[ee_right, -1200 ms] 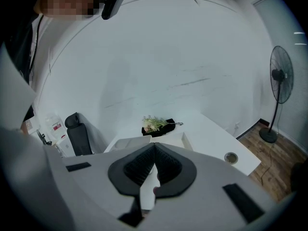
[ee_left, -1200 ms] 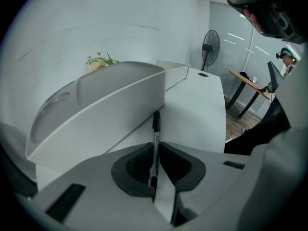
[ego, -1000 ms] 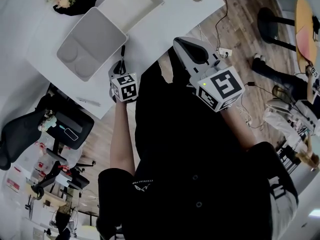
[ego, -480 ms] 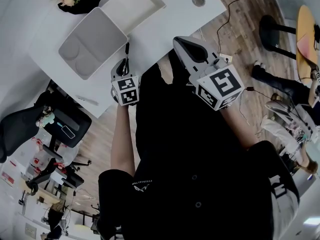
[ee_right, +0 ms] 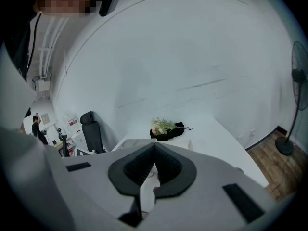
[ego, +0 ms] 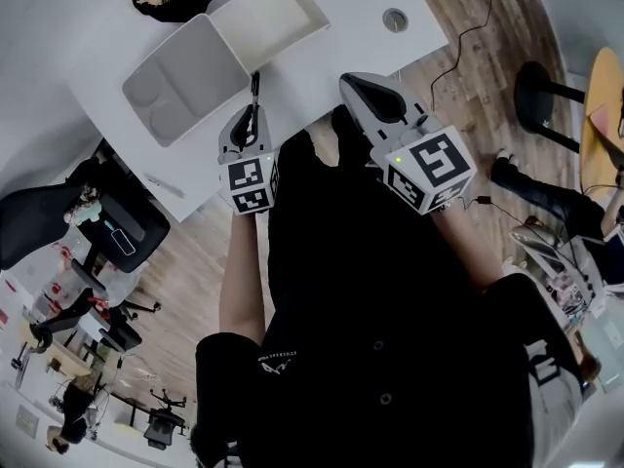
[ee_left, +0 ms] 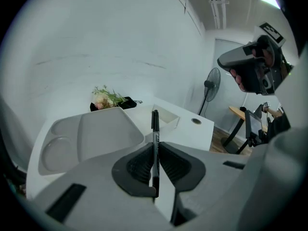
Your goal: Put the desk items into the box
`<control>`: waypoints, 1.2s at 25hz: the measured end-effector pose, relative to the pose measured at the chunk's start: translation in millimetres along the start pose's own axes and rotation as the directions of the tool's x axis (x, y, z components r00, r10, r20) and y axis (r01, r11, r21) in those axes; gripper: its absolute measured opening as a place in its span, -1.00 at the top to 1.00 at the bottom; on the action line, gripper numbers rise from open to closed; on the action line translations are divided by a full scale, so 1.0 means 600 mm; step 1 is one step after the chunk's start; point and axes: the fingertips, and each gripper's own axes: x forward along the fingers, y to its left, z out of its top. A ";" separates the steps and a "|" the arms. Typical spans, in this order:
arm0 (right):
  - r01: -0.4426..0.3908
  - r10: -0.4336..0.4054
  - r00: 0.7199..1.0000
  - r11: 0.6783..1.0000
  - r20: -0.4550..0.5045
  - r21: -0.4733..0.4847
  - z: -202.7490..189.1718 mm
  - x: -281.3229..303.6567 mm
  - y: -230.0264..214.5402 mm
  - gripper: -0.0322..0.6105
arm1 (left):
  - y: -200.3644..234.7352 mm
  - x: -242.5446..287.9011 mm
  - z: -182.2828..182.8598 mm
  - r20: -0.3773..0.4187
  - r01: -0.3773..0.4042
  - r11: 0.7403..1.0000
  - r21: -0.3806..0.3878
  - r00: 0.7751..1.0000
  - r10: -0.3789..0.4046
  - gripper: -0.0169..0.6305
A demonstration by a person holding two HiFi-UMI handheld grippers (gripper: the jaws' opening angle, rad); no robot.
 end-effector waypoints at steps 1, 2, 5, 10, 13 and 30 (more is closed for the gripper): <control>-0.013 0.013 1.000 1.000 0.002 -0.006 0.004 -0.001 -0.002 0.90 | -0.003 -0.004 0.010 0.014 -0.013 1.000 -0.009 1.000 0.013 0.80; -0.026 0.026 1.000 1.000 0.004 -0.013 0.008 -0.001 -0.005 0.90 | -0.007 -0.008 0.020 0.028 -0.026 0.999 -0.019 0.999 0.027 0.80; -0.064 0.065 0.998 0.997 0.015 -0.030 0.024 -0.005 -0.012 0.90 | -0.017 -0.024 0.051 0.072 -0.068 0.997 -0.047 0.995 0.071 0.80; -0.128 0.130 0.991 0.990 0.034 -0.060 0.048 -0.013 -0.019 0.90 | -0.037 -0.064 0.109 0.161 -0.125 0.989 -0.081 0.977 0.137 0.80; -0.166 0.170 0.985 0.983 0.043 -0.078 0.060 -0.014 -0.020 0.90 | -0.046 -0.090 0.142 0.211 -0.162 0.982 -0.098 0.961 0.179 0.80; -0.309 0.328 0.942 0.933 0.077 -0.186 0.113 -0.036 -0.024 0.90 | -0.110 -0.212 0.233 0.387 -0.339 0.926 -0.165 0.841 0.377 0.80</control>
